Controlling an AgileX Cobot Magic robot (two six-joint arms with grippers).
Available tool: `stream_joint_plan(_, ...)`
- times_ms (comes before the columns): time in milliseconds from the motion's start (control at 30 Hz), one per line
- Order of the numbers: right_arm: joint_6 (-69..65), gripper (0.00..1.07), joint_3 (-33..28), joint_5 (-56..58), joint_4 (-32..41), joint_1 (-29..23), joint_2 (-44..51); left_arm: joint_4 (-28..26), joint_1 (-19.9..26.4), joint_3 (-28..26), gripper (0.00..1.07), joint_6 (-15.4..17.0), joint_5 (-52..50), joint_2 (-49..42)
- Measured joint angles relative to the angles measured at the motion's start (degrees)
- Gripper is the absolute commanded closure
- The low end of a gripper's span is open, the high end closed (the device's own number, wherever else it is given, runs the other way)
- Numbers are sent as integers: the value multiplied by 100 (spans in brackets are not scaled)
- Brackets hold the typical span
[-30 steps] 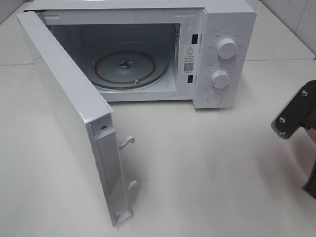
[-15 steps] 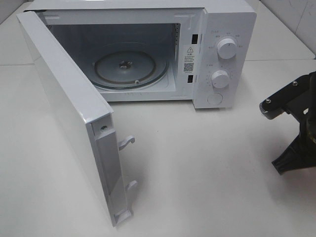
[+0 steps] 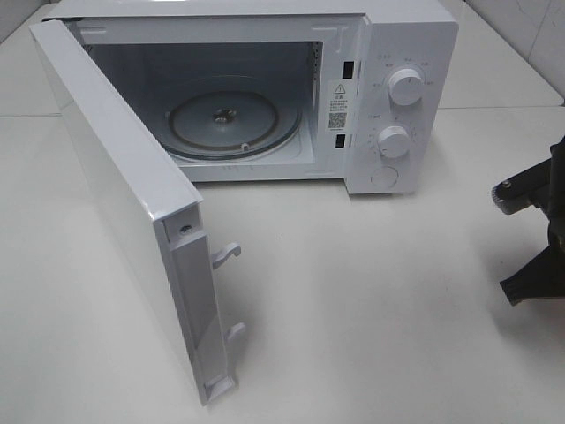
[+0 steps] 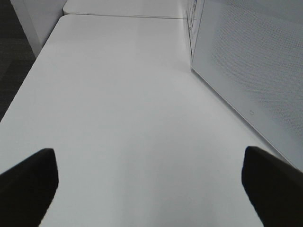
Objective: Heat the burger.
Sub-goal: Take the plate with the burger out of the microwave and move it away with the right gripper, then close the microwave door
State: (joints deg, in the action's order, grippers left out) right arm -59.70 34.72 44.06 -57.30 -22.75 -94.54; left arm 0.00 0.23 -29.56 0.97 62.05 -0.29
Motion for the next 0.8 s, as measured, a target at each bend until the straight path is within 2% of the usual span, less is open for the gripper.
stream_joint_plan(300,0,101,0,-367,-11,138,-435,0,0,0,9,0,0,0)
stream_joint_plan(400,-6,97,0,-470,-63,138,-458,0,0,0,9,0,0,0)
stream_joint_plan(500,-6,91,0,-493,-149,138,-458,0,0,0,9,0,0,0)
stream_joint_plan(533,-6,84,0,-493,-143,138,-458,0,0,0,9,0,0,0)
stream_joint_plan(567,-6,84,0,-493,-143,138,-458,0,0,0,9,0,0,0)
stream_joint_plan(600,0,77,0,-493,-92,138,-458,0,0,0,9,0,0,0)
stream_joint_plan(700,11,73,0,-493,23,138,-458,0,0,0,9,0,0,0)
stream_joint_plan(767,74,63,0,-498,223,138,-458,0,0,0,9,0,0,0)
stream_joint_plan(800,74,63,0,-498,223,138,-458,0,0,0,9,0,0,0)
